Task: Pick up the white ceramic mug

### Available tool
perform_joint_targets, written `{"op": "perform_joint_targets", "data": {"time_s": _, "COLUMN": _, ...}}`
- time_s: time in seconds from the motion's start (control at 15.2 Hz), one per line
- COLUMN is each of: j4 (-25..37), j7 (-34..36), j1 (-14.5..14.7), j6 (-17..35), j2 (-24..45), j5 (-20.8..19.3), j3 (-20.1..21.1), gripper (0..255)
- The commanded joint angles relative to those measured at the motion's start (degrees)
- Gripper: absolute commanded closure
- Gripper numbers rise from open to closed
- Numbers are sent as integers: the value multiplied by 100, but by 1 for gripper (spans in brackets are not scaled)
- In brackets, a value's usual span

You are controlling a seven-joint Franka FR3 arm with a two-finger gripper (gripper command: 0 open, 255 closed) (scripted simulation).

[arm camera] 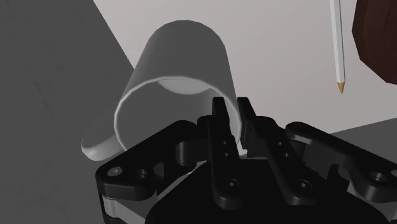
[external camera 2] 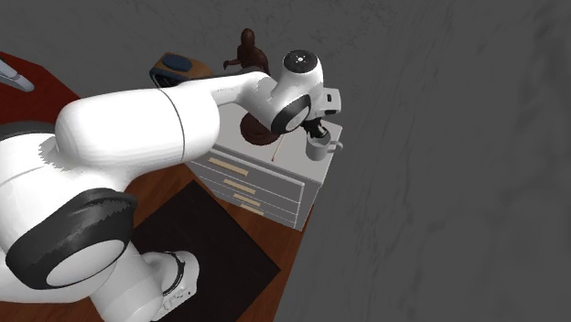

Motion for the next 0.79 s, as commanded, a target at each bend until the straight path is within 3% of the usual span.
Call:
{"op": "perform_joint_targets", "data": {"time_s": 0.0, "j4": 79, "j7": -9, "j1": -4, "j6": -143, "j2": -68, "j5": 1, "j3": -3, "gripper": 255}}
{"op": "perform_joint_targets", "data": {"time_s": 0.73, "j4": 579, "j7": -36, "j1": -1, "j6": -935, "j2": -360, "j5": 11, "j3": 2, "gripper": 255}}
